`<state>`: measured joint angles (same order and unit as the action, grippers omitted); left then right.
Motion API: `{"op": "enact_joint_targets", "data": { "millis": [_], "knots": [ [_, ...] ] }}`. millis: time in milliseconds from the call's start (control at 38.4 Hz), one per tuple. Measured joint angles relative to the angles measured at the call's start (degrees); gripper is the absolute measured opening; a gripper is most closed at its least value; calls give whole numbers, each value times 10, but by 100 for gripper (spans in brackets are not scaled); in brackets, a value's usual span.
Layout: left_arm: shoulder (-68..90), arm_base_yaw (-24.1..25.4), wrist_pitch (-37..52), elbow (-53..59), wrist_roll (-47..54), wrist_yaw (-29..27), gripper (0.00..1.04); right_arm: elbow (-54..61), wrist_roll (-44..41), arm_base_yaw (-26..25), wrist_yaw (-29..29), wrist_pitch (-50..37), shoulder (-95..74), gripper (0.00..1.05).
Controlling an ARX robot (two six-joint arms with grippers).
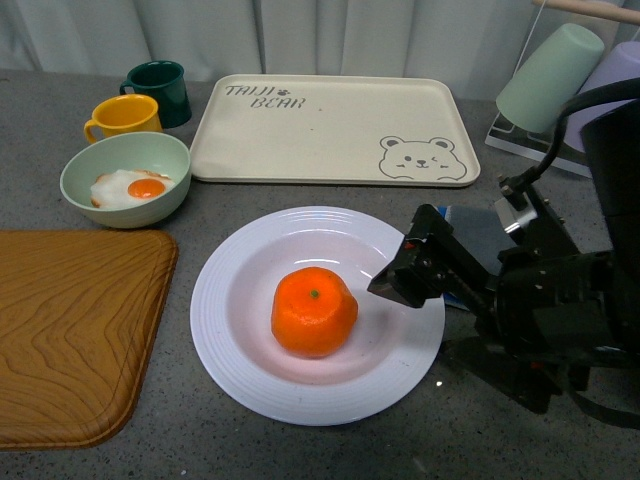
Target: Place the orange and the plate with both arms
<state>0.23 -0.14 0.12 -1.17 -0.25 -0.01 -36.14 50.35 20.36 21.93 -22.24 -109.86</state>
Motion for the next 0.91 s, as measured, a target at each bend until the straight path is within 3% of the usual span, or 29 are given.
{"op": "enact_joint_targets", "data": {
  "millis": [209,600,730,912],
  "knots": [
    [0,0,0,0,0,0,98,-45,62,10,7,12,-56,95],
    [0,0,0,0,0,0,98,-101,77,2,-10,103,-101,46],
    [0,0,0,0,0,0,98,-102,71,-2,-2,113,-106,21],
    [0,0,0,0,0,0,98,-81,70,-6,26,72,-74,10]
  ]
}}
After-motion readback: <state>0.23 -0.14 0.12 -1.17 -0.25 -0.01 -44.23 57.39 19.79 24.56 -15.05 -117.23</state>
